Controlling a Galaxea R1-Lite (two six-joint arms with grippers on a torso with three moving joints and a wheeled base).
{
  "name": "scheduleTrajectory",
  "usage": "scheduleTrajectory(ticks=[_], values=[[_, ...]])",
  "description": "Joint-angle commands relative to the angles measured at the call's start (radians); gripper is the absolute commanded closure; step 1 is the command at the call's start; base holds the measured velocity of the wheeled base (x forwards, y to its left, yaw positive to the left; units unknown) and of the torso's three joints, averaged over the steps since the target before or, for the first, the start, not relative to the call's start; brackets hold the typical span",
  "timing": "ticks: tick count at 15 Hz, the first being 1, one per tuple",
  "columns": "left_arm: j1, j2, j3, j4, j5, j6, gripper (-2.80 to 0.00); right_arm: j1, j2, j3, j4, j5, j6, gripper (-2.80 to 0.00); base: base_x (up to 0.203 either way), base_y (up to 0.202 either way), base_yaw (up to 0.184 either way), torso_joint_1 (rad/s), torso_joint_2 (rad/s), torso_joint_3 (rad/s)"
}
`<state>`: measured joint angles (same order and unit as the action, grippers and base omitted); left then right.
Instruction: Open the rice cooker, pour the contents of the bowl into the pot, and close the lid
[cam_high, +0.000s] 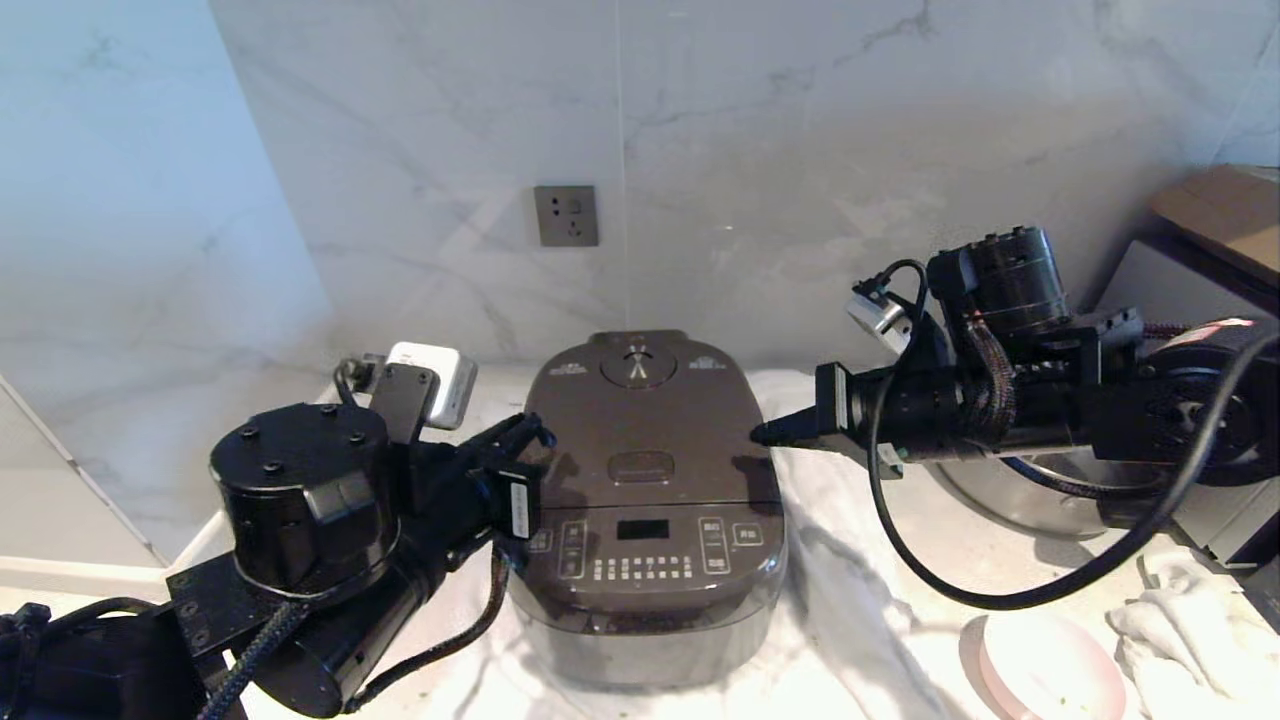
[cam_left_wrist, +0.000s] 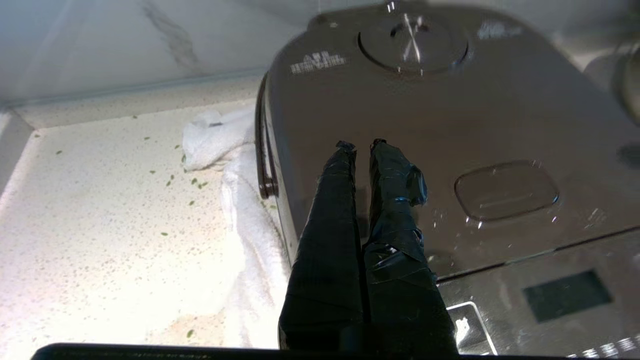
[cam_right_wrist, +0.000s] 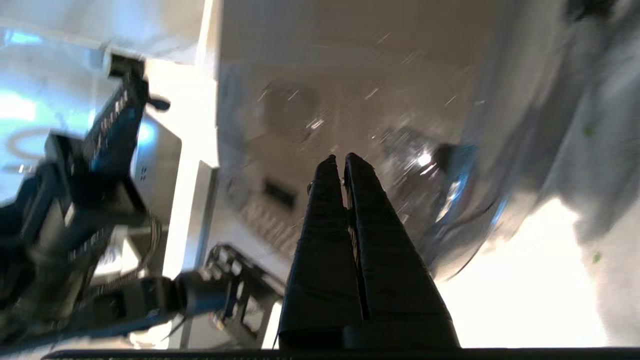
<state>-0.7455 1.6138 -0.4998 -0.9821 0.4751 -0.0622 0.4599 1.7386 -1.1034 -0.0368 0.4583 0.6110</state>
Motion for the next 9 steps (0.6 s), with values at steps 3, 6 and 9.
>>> scheduleTrajectory(ticks=[3,6,9], values=[[0.056,-0.226,0.064,0.001,0.004,-0.014,0.00,0.020,-0.122,0.005,0.046,-0.012,0.001,0.00,0.000,0.000,0.000,0.000,0.00,0.000],[0.192,-0.486,0.127,0.052,-0.015,-0.009,0.00,0.019,-0.148,0.002,0.076,-0.139,-0.008,0.00,0.000,0.000,0.000,0.000,0.00,0.000],[0.258,-0.803,0.124,0.345,-0.040,-0.008,0.00,0.022,-0.166,0.001,0.089,-0.231,-0.008,0.00,0.000,0.000,0.000,0.000,0.00,0.000]])
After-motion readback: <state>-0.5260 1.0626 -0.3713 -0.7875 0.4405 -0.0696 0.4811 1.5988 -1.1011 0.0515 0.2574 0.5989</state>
